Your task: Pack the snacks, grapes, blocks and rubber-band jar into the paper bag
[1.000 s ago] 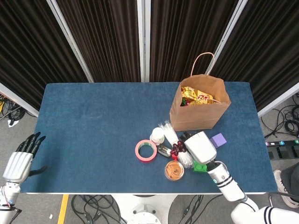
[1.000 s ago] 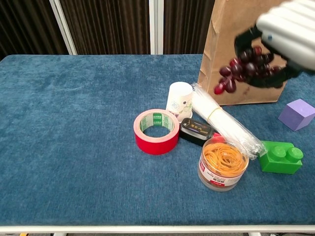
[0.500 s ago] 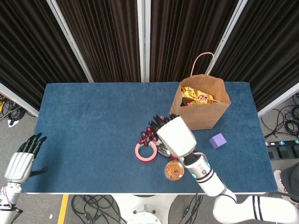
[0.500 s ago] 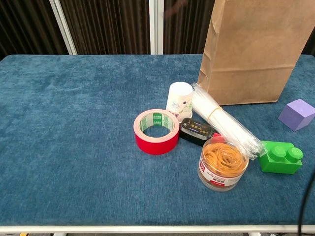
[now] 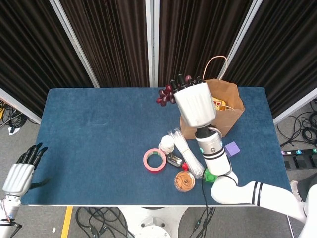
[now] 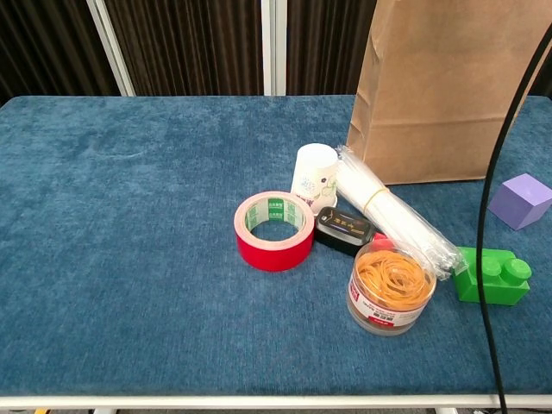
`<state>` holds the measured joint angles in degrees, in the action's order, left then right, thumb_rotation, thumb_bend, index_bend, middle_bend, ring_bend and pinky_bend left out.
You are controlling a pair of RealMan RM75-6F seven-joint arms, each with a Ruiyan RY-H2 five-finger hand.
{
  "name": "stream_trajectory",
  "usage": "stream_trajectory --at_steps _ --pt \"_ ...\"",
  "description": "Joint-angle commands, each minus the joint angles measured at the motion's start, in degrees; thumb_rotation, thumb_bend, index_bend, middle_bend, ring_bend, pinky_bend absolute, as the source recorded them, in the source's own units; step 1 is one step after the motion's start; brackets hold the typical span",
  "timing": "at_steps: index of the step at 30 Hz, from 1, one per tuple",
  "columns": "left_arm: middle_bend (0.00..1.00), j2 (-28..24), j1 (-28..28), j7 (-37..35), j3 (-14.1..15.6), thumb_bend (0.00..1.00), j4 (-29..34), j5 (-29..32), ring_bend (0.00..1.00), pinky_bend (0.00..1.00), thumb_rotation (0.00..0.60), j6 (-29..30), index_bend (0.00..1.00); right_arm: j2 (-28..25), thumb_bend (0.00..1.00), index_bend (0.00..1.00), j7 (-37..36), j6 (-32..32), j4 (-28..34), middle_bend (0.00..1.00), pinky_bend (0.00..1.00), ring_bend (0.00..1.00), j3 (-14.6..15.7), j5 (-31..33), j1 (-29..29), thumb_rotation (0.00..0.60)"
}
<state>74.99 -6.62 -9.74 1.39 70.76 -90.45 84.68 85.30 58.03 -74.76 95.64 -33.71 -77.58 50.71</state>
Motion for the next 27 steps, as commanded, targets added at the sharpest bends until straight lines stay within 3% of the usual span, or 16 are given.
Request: stream_trajectory --at_steps 1,13,24,27 --pt "0.12 0.03 -0.03 -0.21 -0.07 0.11 -0.26 0.04 0.02 0.21 0.600 -0.01 0.12 -0.78 0.28 0.73 0.92 -0.87 -3.98 0.62 0.88 0.87 0.46 1.82 0.09 0.600" --pt "0.12 -0.03 -0.47 -0.13 -0.27 0.11 -0.31 0.54 0.02 0.21 0.600 -1.17 0.12 -2.39 0.28 0.73 3.74 -1.01 -11.64 0.61 0.88 0.87 2.18 10.48 -0.33 0.600" --pt "0.12 -0.05 -0.35 0.06 -0.09 0.11 -0.40 0.55 0.02 0.21 0.600 -1.25 0.12 -3.31 0.27 0.73 0.39 0.82 -13.91 0.60 0.88 0.87 4.64 17.32 -1.54 0.600" --pt "0.12 -0.06 -0.26 -0.11 0.01 0.11 -0.58 0.46 0.02 0.21 0.600 -1.14 0.12 -3.28 0.22 0.70 -1.19 1.40 -14.11 0.58 0.88 0.87 5.04 18.26 -1.31 0.600"
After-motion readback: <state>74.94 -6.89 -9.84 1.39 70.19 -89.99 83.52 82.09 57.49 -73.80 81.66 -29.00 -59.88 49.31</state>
